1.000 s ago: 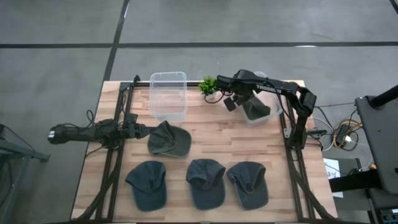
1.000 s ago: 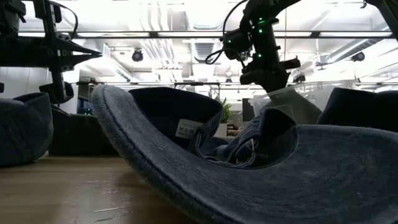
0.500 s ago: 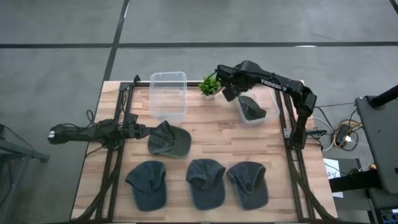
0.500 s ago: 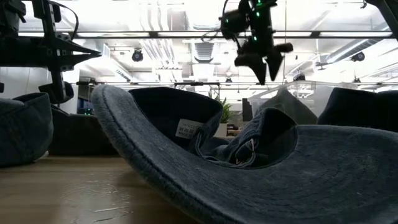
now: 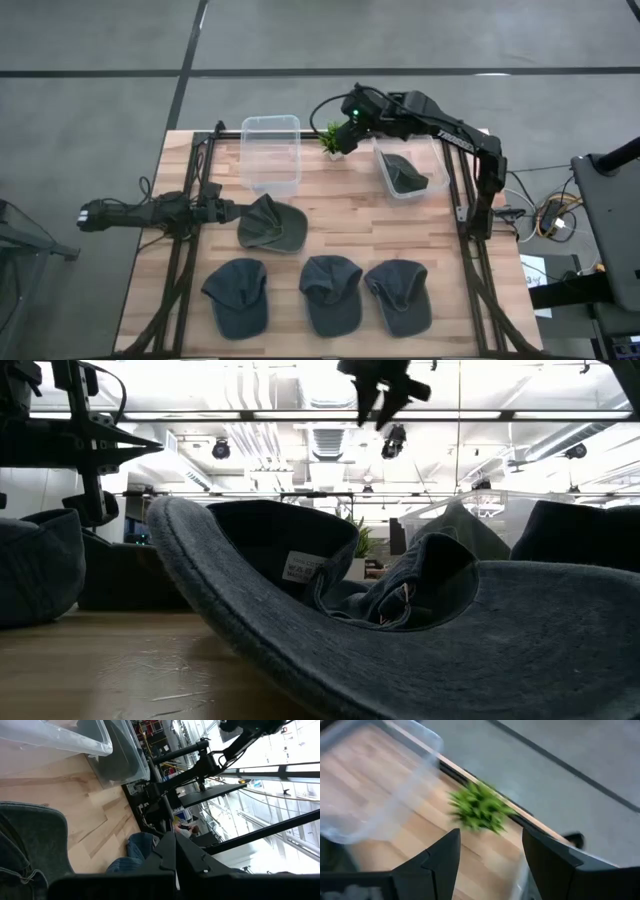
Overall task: Pick & Place hat
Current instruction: Put the left blue cap into the left transparent bin
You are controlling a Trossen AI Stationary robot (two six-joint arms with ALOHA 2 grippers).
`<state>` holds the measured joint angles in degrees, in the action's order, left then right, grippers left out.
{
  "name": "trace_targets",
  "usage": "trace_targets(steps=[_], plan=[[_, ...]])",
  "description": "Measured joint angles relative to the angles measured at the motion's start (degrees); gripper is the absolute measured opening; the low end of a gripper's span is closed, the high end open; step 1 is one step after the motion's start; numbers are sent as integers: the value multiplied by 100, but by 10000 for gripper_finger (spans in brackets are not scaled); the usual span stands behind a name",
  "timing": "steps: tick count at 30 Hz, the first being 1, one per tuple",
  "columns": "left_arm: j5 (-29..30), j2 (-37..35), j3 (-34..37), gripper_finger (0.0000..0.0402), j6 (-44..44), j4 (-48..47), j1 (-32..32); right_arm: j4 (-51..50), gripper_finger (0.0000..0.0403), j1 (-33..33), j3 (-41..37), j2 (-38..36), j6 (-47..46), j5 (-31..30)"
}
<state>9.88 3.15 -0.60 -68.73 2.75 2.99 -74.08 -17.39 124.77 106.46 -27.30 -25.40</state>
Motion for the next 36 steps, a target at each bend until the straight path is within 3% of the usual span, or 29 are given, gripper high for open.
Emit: trace_targets(steps=[23,36], plan=[[-1,1,-2,0,118,-18,0,2396,188,1458,-1096,11,1175,984],[3,-1,-2,0,76,-20,2,3377,143,1776,-2191,-23,891,1597]])
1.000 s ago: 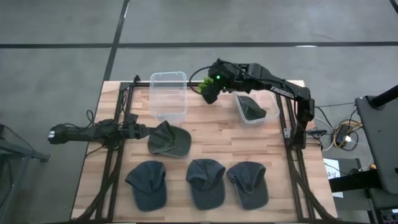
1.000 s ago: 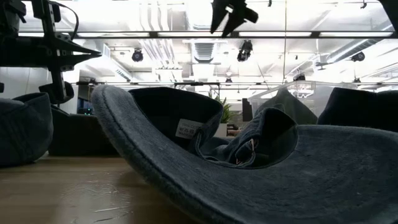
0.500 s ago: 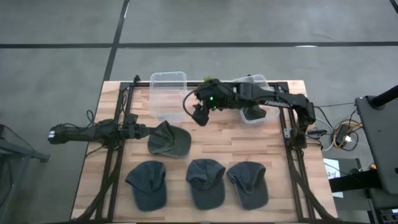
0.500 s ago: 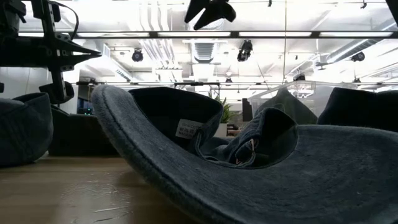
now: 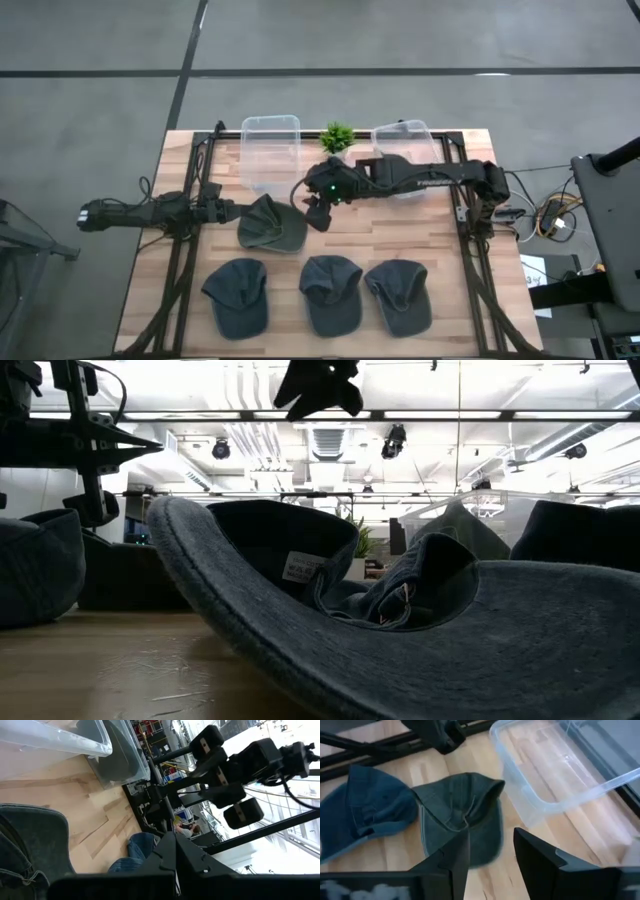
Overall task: Pick & Place hat
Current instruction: Put the left blue cap into the left transparent bin
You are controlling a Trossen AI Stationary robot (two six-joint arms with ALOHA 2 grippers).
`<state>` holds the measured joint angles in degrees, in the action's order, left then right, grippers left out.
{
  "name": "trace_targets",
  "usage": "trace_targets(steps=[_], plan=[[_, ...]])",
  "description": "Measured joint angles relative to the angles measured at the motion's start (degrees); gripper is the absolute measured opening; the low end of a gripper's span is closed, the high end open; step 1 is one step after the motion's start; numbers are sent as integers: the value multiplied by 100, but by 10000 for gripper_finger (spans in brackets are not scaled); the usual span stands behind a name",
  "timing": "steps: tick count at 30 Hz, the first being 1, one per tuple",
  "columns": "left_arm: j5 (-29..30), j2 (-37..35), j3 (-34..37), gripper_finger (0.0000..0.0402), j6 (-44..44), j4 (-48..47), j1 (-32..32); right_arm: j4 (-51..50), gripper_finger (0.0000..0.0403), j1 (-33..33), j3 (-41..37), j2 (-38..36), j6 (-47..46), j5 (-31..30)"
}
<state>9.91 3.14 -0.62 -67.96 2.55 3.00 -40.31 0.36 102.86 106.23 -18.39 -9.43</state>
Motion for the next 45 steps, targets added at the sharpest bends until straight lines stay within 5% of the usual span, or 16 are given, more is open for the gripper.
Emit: trace_targets(steps=[14,24,30,34,45], plan=[[0,0,0,0,2,0,-1,361,82,148,-678,-162,-239,1260],[-344,4,-27,0,-567,69,-2,364,82,212,-750,-211,-441,1128],[-666,7,-616,0,-213,-50,0,370,82,231,-871,-207,-459,1077],[-1086,96,-1141,0,180,-1098,-2,370,82,251,-990,-203,-492,1075],[-2389,1397,-2393,4,756,-1794,0,380,82,376,-1052,-203,-573,1075]])
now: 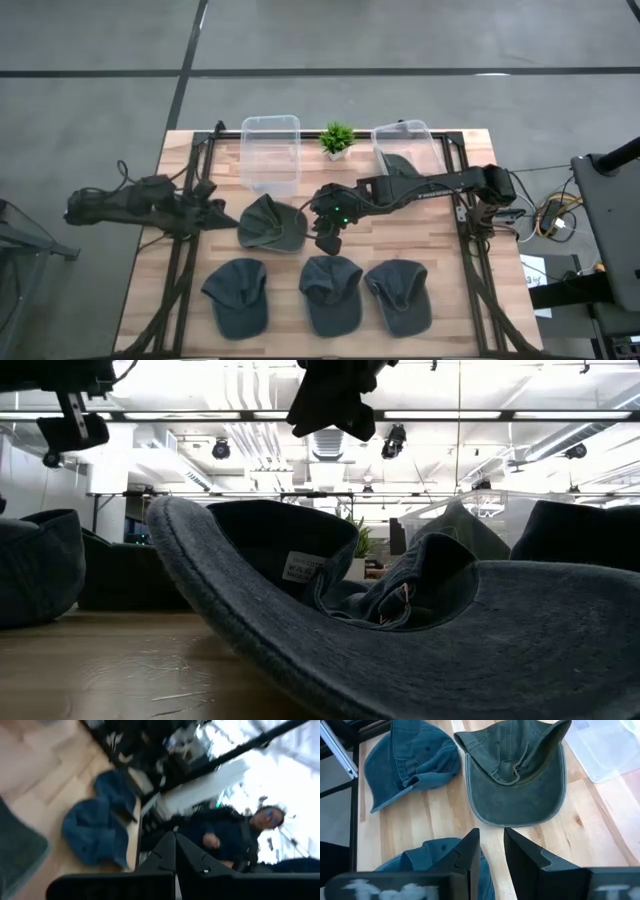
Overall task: Pick & Place hat
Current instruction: Put the left blue cap into the left transparent bin
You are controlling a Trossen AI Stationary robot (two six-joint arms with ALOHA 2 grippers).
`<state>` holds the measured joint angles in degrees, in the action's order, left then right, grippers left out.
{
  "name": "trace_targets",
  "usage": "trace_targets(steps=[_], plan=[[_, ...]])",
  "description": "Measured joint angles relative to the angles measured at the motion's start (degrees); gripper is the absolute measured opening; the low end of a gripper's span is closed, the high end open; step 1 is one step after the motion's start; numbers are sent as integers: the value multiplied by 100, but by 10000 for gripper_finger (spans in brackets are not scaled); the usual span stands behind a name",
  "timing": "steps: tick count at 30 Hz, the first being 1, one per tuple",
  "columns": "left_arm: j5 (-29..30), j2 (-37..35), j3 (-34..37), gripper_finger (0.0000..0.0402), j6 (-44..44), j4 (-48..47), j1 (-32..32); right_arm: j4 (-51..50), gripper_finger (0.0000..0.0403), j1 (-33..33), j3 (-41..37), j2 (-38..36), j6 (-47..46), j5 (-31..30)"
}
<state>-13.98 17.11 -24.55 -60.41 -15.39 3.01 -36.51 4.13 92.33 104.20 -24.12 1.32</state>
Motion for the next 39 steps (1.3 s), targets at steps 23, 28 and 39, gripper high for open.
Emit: trace_targets(steps=[23,28,39], plan=[[-1375,3120,-1776,99,2052,-424,565,-501,82,229,-4,-197,189,-61],[-1300,3831,-2333,99,3381,-1343,698,-517,82,391,-2,-600,219,-706],[-1208,5594,-3484,99,4804,-1982,1283,-1267,82,529,-68,-1467,-128,-1710]])
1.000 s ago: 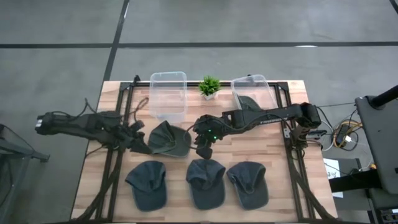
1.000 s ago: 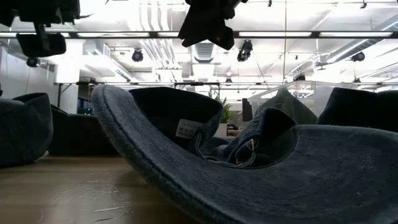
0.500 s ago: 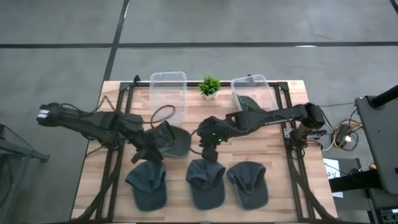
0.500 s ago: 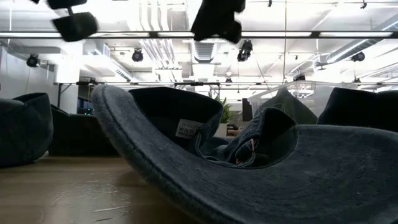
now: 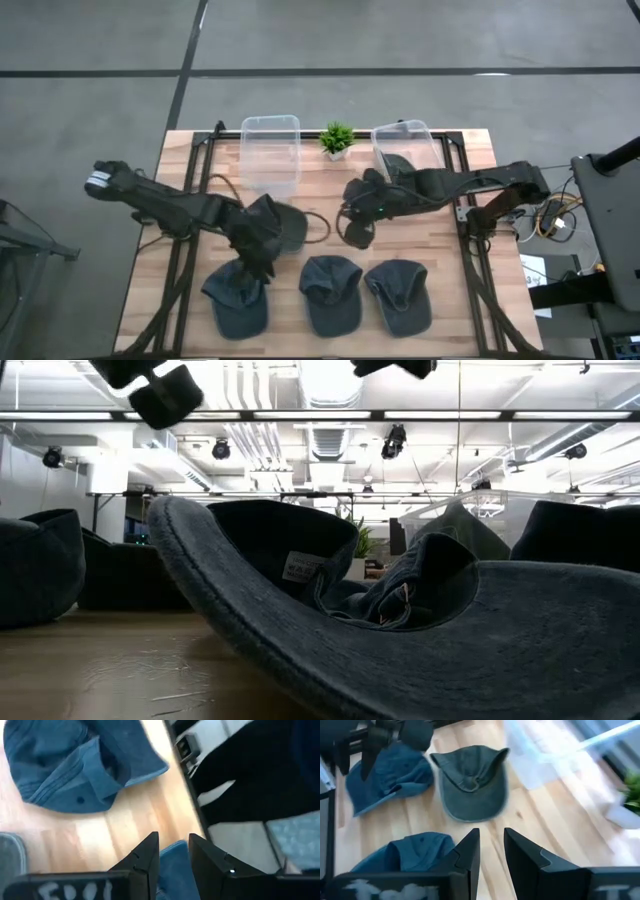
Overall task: Pick & Place hat
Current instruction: Put the left blue cap into the left transparent bin
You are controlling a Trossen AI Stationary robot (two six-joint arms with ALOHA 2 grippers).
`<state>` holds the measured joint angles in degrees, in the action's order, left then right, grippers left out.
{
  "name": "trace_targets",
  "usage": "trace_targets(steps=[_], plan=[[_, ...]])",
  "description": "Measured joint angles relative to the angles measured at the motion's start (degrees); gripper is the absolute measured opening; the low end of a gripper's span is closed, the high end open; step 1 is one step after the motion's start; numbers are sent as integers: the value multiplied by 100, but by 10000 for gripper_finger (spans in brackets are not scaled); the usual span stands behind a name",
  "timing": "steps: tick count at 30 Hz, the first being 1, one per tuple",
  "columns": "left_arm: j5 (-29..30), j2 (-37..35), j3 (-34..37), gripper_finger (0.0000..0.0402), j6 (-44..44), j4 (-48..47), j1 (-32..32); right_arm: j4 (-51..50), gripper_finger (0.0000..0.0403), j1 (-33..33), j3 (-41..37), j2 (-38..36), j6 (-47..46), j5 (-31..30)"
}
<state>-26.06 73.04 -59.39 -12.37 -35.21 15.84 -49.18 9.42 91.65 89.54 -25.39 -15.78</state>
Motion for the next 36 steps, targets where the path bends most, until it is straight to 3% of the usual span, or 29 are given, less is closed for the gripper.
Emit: trace_targets(steps=[7,10,25,36], plan=[[779,819,-574,99,1339,-924,96,-157,82,49,-4,-540,-204,-308],[853,1109,-728,99,1739,-1345,220,-159,82,47,-6,-712,-209,-430],[415,2151,-1785,99,1527,-2038,833,-160,82,49,-46,-841,8,-541],[470,2671,-1930,99,1517,-2054,878,-148,82,219,-381,-857,18,-478]])
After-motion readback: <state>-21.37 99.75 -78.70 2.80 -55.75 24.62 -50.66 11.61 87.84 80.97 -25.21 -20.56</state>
